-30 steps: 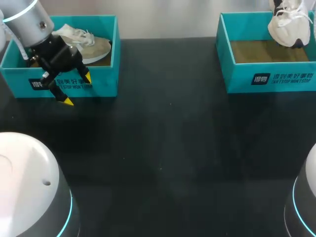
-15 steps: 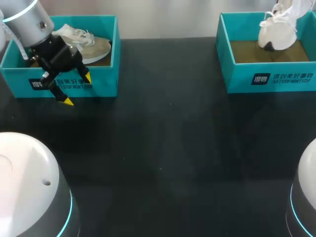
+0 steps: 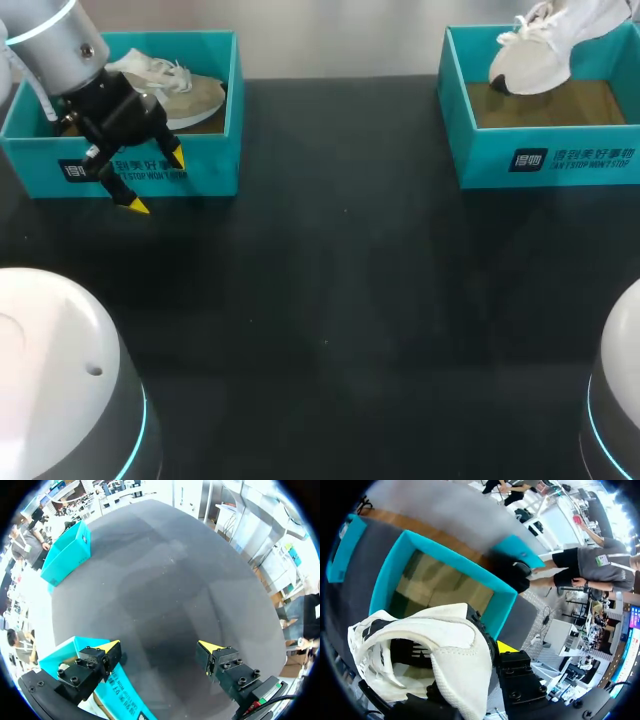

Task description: Take the shoe out of the shoebox, open the shoe tongue, remove and reinsert the insole, then place the shoe into the shoebox

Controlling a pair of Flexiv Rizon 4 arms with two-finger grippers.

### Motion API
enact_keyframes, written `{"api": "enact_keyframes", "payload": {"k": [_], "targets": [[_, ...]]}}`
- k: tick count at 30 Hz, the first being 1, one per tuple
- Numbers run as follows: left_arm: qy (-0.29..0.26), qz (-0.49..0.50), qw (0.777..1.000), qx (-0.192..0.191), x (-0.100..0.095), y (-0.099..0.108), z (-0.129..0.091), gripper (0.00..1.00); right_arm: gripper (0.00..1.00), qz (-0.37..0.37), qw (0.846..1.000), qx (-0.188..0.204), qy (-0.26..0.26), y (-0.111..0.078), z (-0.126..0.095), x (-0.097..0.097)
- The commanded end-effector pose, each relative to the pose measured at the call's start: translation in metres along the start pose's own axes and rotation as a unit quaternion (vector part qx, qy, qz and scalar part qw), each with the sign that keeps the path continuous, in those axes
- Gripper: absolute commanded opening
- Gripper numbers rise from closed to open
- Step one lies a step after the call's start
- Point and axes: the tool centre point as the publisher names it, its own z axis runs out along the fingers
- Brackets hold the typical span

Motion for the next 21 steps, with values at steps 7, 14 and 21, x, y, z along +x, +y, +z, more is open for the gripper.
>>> {"api": "enact_keyframes", "payload": {"k": [7,14,21], "targets": [[0.001,0.0,1.0,-0.001,0.0,0.0,0.0,1.0,0.0,0.258,0.966,0.011,0.024,-0.059,0.011,-0.031],[0.001,0.0,1.0,-0.001,0.0,0.0,0.0,1.0,0.0,0.291,0.956,0.019,0.006,-0.066,0.011,-0.018],[0.001,0.0,1.0,-0.001,0.0,0.0,0.0,1.0,0.0,0.291,0.956,0.019,0.006,-0.066,0.011,-0.018]]}}
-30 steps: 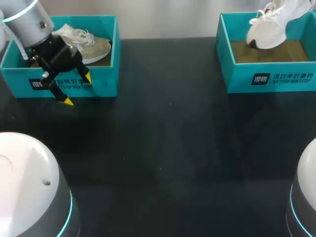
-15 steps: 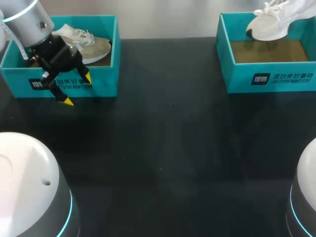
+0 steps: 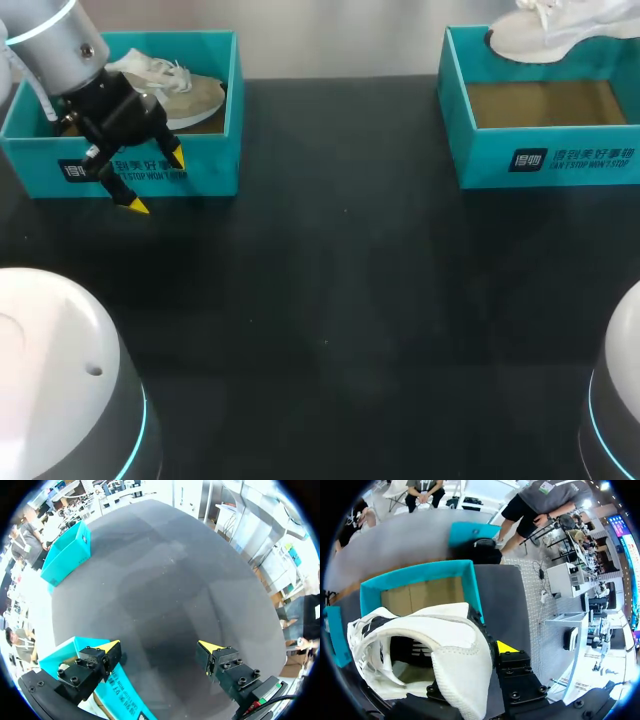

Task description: Take the shoe out of the shoebox, open the shoe tongue, remove and reinsert the insole, then place the shoe into the shoebox

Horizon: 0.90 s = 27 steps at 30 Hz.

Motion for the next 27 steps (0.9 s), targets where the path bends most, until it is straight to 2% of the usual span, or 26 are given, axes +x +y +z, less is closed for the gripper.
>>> {"api": "enact_keyframes", "payload": {"k": [1,8,10,14,20,22,27], "targets": [[0.001,0.0,1.0,-0.001,0.0,0.001,0.0,1.0,0.0,0.0,1.0,-0.009,0.002,-0.005,-0.001,-0.002],[0.001,0.0,1.0,-0.001,0.0,0.001,0.0,1.0,0.0,0.0,1.0,-0.009,0.002,-0.005,-0.001,-0.002],[0.001,0.0,1.0,-0.001,0.0,0.001,0.0,1.0,0.0,0.013,0.999,-0.018,0.029,-0.011,0.011,-0.001],[0.001,0.0,1.0,-0.001,0.0,0.001,0.0,1.0,0.0,0.028,0.999,-0.009,0.035,-0.024,0.033,0.004],[0.001,0.0,1.0,-0.001,0.0,0.001,0.0,1.0,0.0,0.044,0.997,-0.024,0.054,-0.038,0.058,0.002],[0.001,0.0,1.0,-0.001,0.0,0.001,0.0,1.0,0.0,0.059,0.995,-0.028,0.075,-0.041,0.063,-0.004],[0.001,0.0,1.0,-0.001,0.0,0.001,0.0,1.0,0.0,0.059,0.995,-0.028,0.075,-0.041,0.063,-0.004]]}}
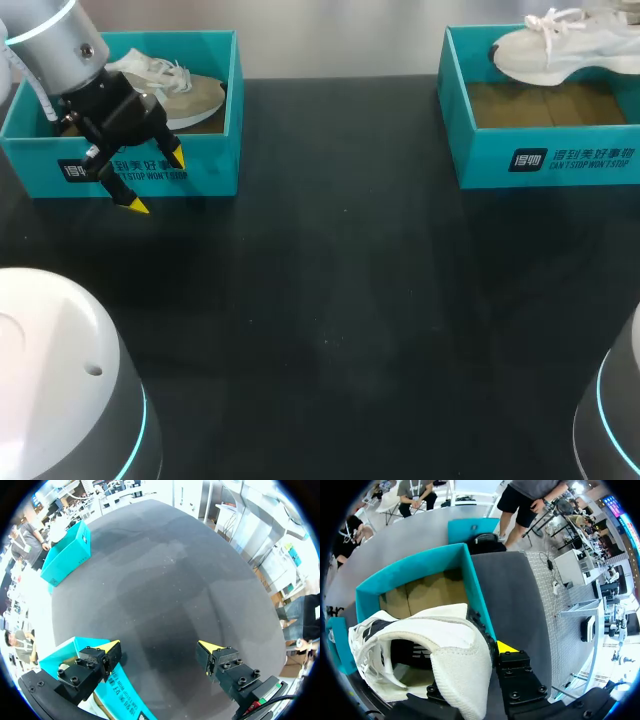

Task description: Take the shoe out of the shoebox, open the shoe tongue, remove and reinsert the insole, then place the shoe into the shoebox

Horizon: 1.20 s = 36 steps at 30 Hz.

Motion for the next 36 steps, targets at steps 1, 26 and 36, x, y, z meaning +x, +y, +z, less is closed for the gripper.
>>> {"api": "enact_keyframes", "payload": {"k": [1,26,36], "targets": [[0.001,0.0,1.0,-0.001,0.0,0.0,0.0,1.0,0.0,0.0,1.0,-0.022,0.011,-0.007,-0.001,-0.004],[0.001,0.0,1.0,-0.001,0.0,0.0,0.0,1.0,0.0,-0.002,1.0,-0.01,0.022,-0.018,0.054,0.011],[0.001,0.0,1.0,-0.001,0.0,0.0,0.0,1.0,0.0,-0.002,1.0,-0.01,0.022,-0.018,0.054,0.011]]}}
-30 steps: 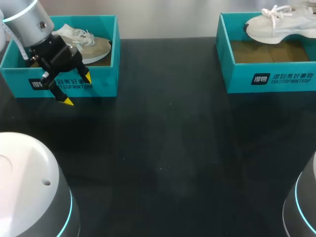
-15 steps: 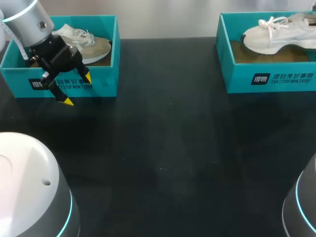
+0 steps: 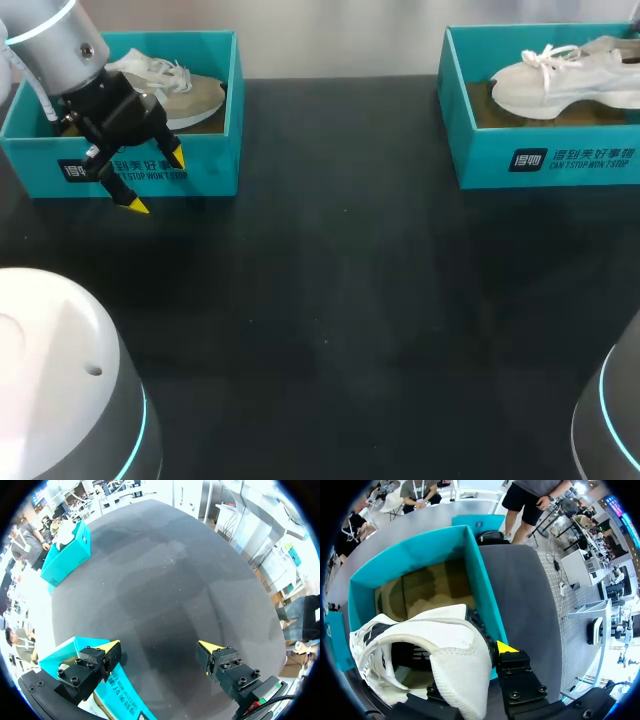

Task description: Take the shoe out of the shoebox, open the shoe tongue, remove and reinsert the insole, then place the shoe into the shoebox

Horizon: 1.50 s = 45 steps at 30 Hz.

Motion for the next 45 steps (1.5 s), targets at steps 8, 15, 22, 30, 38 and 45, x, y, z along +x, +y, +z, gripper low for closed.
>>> {"api": "enact_keyframes", "payload": {"k": [8,15,22,30,38,45], "targets": [[0.001,0.0,1.0,-0.001,0.0,0.001,0.0,1.0,0.0,-0.01,0.999,0.02,0.024,-0.002,0.039,0.012],[0.001,0.0,1.0,-0.001,0.0,0.001,0.0,1.0,0.0,0.01,0.999,0.018,0.033,-0.011,0.051,0.014],[0.001,0.0,1.0,-0.001,0.0,0.001,0.0,1.0,0.0,0.007,1.0,0.013,0.016,-0.015,0.059,0.016],[0.001,0.0,1.0,-0.001,0.0,0.001,0.0,1.0,0.0,0.005,0.999,0.021,0.025,-0.022,0.076,0.018],[0.001,0.0,1.0,-0.001,0.0,0.001,0.0,1.0,0.0,0.004,0.999,0.042,0.028,-0.029,0.092,0.017],[0.001,0.0,1.0,-0.001,0.0,0.001,0.0,1.0,0.0,-0.008,0.998,0.049,0.032,-0.029,0.101,0.023]]}}
